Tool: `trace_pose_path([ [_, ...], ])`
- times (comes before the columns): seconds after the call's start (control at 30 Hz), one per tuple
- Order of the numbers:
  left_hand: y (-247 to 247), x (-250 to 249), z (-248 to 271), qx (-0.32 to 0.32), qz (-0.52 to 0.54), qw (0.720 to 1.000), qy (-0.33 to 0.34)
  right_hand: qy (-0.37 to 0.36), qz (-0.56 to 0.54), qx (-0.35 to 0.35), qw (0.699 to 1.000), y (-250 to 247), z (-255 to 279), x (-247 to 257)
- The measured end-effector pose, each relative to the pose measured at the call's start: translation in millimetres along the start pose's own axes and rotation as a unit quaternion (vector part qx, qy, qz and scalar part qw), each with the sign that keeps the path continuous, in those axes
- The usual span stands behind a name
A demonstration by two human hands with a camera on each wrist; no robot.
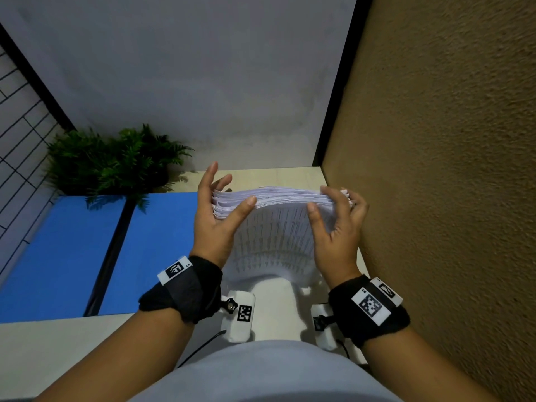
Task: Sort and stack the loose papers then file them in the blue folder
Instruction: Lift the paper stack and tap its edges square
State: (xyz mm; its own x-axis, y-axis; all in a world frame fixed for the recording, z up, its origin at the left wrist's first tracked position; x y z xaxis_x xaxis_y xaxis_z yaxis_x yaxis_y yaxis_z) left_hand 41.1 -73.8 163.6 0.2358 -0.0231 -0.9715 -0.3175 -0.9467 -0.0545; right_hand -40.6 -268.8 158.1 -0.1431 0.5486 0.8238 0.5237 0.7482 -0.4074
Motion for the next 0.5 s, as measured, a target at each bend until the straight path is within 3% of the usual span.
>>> trace_pose_path([
  [0.13,-2,10,-2,0.020,0.021,0.999,-0.017,-0.025,0.019,0.024,0.999,0,1,0],
  [0.27,-2,13,-2,0.042,0.032,0.998,-0.020,0.030,-0.031,0.013,0.999,0,-2,-1],
  [0.37,-3,16,-3,0.047,0.033,0.998,-0.018,-0.013,0.000,0.045,0.999,5,-2,5],
  [0.5,-6,12,0,0.018,-0.031,0.998,0.044,0.044,-0.028,0.005,0.999,-1,-6,-3],
])
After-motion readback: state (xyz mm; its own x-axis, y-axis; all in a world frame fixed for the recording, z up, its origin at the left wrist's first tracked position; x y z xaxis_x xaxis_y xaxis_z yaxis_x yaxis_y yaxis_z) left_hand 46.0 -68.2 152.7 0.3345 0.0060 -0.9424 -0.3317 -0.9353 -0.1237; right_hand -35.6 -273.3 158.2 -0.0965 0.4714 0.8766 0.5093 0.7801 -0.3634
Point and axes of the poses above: each hand's wrist, its own z-axis away from the middle knuckle, its own y-axis out of the palm, x = y × z, the point moved 3 cm from there along -z, towards the middle knuckle, and after that the axes turned 12 degrees about x, right-handed, at the moved point
